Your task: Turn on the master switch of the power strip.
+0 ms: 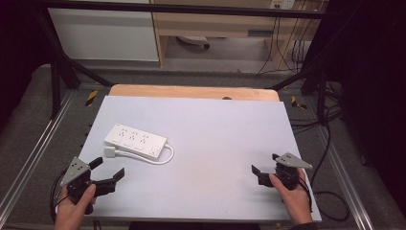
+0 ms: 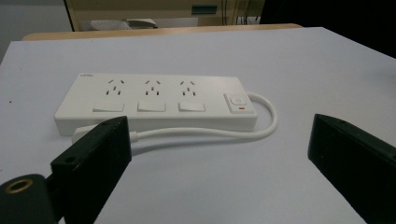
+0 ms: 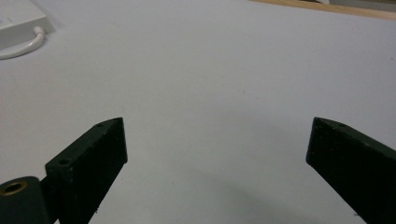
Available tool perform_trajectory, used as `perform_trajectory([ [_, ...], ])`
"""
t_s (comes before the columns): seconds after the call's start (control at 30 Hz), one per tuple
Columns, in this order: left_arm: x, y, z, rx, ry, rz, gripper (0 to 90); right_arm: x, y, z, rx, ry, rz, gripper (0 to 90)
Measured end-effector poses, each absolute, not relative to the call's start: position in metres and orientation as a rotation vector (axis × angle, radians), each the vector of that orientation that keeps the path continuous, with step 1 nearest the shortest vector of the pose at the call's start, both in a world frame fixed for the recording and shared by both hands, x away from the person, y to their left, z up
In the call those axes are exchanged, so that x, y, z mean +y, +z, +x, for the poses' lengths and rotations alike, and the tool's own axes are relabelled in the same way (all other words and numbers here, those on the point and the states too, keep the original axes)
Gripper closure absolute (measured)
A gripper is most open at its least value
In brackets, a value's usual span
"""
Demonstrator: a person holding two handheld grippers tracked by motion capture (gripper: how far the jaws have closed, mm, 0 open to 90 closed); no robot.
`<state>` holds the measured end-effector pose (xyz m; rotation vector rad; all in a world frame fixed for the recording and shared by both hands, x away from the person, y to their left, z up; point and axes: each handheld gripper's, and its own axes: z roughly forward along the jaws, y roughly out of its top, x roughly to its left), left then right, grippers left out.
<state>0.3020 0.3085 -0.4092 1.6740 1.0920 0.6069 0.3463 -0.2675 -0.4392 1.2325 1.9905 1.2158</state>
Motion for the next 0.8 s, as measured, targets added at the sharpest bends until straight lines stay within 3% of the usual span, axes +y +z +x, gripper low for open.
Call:
perform_trajectory([
  [0.8, 0.295, -0.404, 0.309, 1.057, 0.572, 1.65, 5.3, -0.267, -0.436, 0.341, 1.962, 1.248, 1.246, 3.5],
])
